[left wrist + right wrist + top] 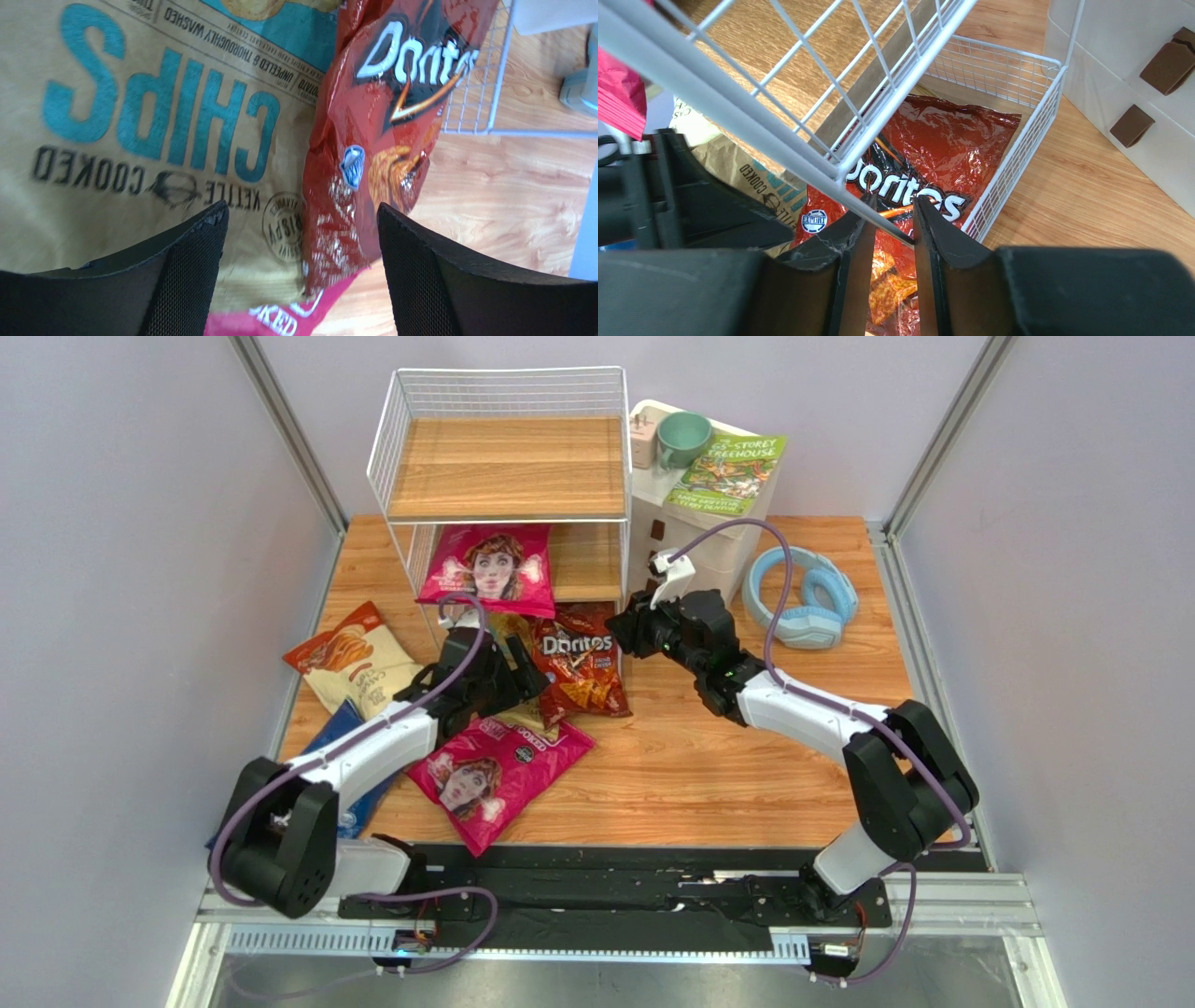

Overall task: Place and organize the chips bags onto the shelf
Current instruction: Adjust the potato chip on the shelf.

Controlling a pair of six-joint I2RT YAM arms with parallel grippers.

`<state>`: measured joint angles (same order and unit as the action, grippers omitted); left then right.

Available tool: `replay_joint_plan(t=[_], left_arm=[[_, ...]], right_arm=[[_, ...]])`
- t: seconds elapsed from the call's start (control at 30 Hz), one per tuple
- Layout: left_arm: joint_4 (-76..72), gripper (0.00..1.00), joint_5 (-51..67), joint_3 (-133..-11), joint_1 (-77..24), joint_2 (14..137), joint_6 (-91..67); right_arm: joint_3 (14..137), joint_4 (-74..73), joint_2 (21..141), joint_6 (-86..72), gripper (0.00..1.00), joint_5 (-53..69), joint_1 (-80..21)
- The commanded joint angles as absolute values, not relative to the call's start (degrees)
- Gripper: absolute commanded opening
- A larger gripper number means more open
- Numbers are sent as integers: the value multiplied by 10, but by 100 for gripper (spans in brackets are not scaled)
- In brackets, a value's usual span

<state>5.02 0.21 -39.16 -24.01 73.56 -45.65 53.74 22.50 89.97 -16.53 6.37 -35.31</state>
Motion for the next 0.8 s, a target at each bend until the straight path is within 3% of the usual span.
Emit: replay_joint_plan(t=[0.0, 0.47, 0.57, 0.63, 0.77], left_arm=[[-61, 83, 11, -395, -245, 776, -501], [-206, 80, 1, -373, -272, 867, -562], [-205, 74, 1, -374, -272, 869, -559], [-205, 62, -13, -368, -276, 867, -560], [-207, 52, -34, -363, -287, 863, -555]], right_arm=[[556, 231, 889, -183, 30, 103, -354], [568, 218, 895, -200, 26, 120, -352], [569, 216, 896, -199, 25, 120, -352], [565, 216, 896, -199, 22, 120, -352], [554, 226, 897, -199, 20, 123, -352]])
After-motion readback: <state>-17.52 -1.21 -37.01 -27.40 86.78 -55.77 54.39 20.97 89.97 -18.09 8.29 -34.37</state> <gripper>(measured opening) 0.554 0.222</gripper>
